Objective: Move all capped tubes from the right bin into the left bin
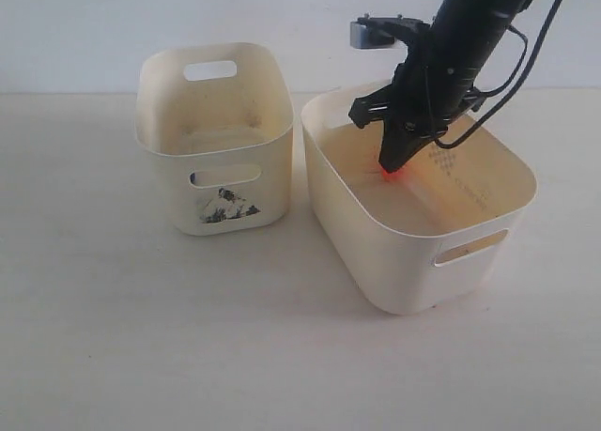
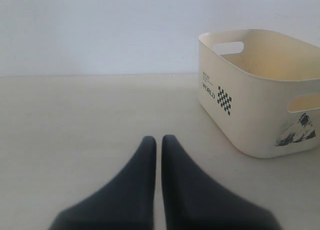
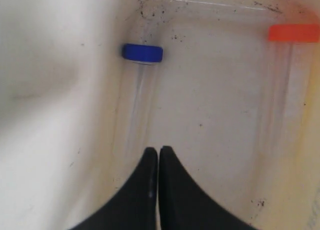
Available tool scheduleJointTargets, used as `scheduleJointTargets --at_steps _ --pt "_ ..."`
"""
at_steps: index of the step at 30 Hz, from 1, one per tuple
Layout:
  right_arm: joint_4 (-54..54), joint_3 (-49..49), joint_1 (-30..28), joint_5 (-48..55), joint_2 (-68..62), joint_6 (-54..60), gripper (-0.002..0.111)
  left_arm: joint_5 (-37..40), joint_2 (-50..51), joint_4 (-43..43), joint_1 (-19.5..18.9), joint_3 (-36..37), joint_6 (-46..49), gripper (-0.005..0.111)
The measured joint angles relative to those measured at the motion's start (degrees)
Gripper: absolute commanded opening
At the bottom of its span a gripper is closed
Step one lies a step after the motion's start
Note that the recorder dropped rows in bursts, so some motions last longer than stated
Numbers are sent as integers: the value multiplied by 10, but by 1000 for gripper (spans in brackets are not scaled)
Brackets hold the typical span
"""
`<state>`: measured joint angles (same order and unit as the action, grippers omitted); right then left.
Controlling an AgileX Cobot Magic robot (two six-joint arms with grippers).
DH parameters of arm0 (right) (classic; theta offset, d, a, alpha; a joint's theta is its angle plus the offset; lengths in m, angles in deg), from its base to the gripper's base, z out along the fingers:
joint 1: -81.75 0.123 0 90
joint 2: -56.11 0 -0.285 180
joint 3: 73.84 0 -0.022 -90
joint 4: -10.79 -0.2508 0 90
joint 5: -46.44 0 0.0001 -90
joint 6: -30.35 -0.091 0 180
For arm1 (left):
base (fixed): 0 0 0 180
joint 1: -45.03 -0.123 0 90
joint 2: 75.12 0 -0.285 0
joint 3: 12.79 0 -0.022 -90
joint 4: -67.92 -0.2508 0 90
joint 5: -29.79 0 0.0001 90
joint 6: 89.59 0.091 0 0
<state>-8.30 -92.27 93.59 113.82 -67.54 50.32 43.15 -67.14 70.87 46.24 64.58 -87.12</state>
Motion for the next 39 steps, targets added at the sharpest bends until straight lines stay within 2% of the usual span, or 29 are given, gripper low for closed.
scheduleJointTargets --at_steps 9,26,29,30,36,37,39 --pt "-35 1 0 -1 -60 6 0 0 0 0 0 0 0 4" --pt "-61 2 0 -15 -92 6 1 0 0 0 0 0 0 4" --pt "-73 2 0 -18 -105 36 14 0 0 0 0 0 0 4" --pt "-76 3 0 -23 -106 41 22 0 0 0 0 0 0 4" --pt "-93 3 -1 -38 -108 40 87 0 0 0 0 0 0 4" --pt "-93 3 -1 -38 -108 36 93 0 0 0 0 0 0 4" --pt "-90 3 -3 -38 -108 22 97 0 0 0 0 0 0 4"
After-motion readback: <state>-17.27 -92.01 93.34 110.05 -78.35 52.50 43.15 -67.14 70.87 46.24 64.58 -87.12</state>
